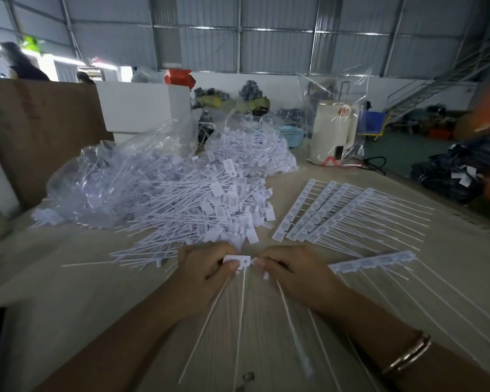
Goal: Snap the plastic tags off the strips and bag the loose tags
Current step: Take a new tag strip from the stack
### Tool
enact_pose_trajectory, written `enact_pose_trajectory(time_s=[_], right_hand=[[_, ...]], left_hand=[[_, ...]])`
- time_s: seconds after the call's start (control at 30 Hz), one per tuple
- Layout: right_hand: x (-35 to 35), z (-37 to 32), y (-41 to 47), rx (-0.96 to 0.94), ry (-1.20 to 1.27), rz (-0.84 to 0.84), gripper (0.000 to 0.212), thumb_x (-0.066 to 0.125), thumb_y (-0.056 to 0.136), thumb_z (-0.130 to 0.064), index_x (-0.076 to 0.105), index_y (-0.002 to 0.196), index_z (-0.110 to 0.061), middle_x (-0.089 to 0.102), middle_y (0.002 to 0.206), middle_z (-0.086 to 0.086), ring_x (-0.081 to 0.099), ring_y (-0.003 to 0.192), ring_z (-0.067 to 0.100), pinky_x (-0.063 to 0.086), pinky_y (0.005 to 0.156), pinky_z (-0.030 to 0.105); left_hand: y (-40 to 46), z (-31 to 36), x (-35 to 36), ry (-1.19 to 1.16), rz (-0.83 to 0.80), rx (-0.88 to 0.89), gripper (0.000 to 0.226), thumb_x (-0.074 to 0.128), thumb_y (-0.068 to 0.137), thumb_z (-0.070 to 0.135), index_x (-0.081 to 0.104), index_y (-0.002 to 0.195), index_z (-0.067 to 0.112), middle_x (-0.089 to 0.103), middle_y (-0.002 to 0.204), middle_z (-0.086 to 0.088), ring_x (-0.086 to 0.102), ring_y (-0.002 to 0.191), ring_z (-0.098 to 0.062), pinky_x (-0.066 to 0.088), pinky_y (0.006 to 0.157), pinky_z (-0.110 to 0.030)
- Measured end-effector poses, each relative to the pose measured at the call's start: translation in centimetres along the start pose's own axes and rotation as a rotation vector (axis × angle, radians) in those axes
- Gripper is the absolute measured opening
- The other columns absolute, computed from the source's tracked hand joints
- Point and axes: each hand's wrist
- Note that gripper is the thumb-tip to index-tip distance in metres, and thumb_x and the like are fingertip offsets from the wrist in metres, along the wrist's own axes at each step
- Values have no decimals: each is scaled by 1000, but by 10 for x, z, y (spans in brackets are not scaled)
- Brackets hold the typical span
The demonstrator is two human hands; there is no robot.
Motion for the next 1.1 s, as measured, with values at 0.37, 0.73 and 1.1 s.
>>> enact_pose_trajectory(time_s=[0.37,0.73,1.1], right_hand=[[-11,4,-5,164,218,94,7,62,88,-27,64,87,-34,61,73,-19,56,68,-4,41,61,7],[1,-12,-1,0,157,-25,19,65,84,-28,57,99,-20,60,91,-12,56,84,1,45,71,24],[-16,4,-2,232,387,54,26,60,89,-24,71,67,-31,67,65,-4,59,53,3,43,52,9]], left_hand=[[0,-11,-5,83,124,-126,39,28,77,47,63,82,31,61,89,11,55,92,-12,26,84,-35],[2,-2,14,73,63,-104,26,31,68,64,44,64,41,53,70,19,45,86,11,20,78,-25],[3,-13,-3,11,91,49,36,45,80,49,60,76,17,58,77,10,52,84,-10,39,82,-49]])
Point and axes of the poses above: each hand's wrist, its own y-axis towards the middle knuckle, its own x-axis out of the palm, z = x × y
